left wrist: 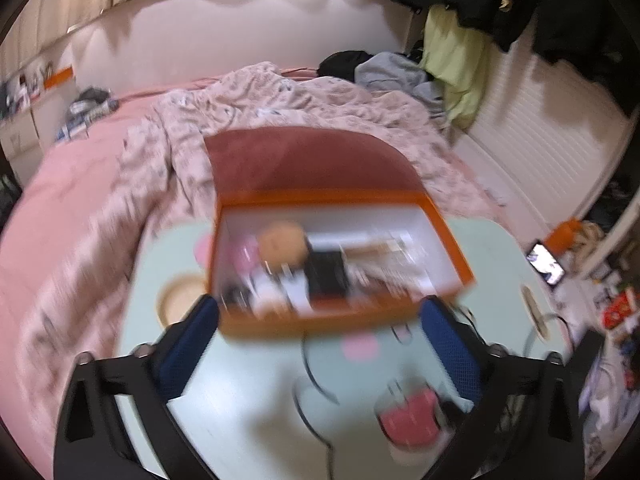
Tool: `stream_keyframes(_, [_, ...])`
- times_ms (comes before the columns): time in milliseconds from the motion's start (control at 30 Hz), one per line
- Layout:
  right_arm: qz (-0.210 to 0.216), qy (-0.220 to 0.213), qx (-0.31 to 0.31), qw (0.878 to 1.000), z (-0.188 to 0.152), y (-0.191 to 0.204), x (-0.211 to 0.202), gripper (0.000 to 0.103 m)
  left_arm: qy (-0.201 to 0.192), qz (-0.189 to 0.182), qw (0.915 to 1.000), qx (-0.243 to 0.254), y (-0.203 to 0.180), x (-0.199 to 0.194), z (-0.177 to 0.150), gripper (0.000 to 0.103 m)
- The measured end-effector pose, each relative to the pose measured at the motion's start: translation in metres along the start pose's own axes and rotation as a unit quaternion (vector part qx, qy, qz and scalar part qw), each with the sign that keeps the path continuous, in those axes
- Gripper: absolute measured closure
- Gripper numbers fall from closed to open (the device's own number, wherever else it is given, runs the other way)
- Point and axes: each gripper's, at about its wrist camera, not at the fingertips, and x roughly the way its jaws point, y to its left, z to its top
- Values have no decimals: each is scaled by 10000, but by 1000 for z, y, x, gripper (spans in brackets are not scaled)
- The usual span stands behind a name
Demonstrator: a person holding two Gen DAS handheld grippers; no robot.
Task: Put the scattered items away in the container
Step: 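Grasp the tan plush hamster in the orange box with the left gripper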
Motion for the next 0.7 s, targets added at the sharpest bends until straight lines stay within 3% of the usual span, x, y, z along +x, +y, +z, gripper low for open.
stream_keyframes(67, [2, -1, 0, 10000, 0, 0, -1, 0, 502, 23, 9987, -46, 5, 32, 24, 41])
stream_keyframes(167, [6, -6, -2, 10000, -1, -1, -1, 0, 1092, 150, 9935, -298, 12, 82, 41, 41])
stream_keyframes(400, [29, -30, -12, 10000, -3, 0, -2, 0, 1568, 606, 9849, -427, 10, 143, 51, 43])
stream_keyframes(433, [29, -32, -13, 10000, -3, 0, -2, 0, 1640, 609, 9836, -448, 10, 151, 51, 47])
stream_keyframes(467, [30, -35, -14, 10000, -1, 0, -1, 0, 1718, 615, 9822, -441, 8, 156, 50, 60])
stream_keyframes(600, [26, -40, -16, 10000, -1, -1, -1, 0, 1647, 592, 9836, -433, 9, 157, 44, 70])
stream_keyframes(700, [23, -40, -15, 10000, 1, 1, 1, 0, 1398, 286, 9886, -477, 13, 141, 44, 70])
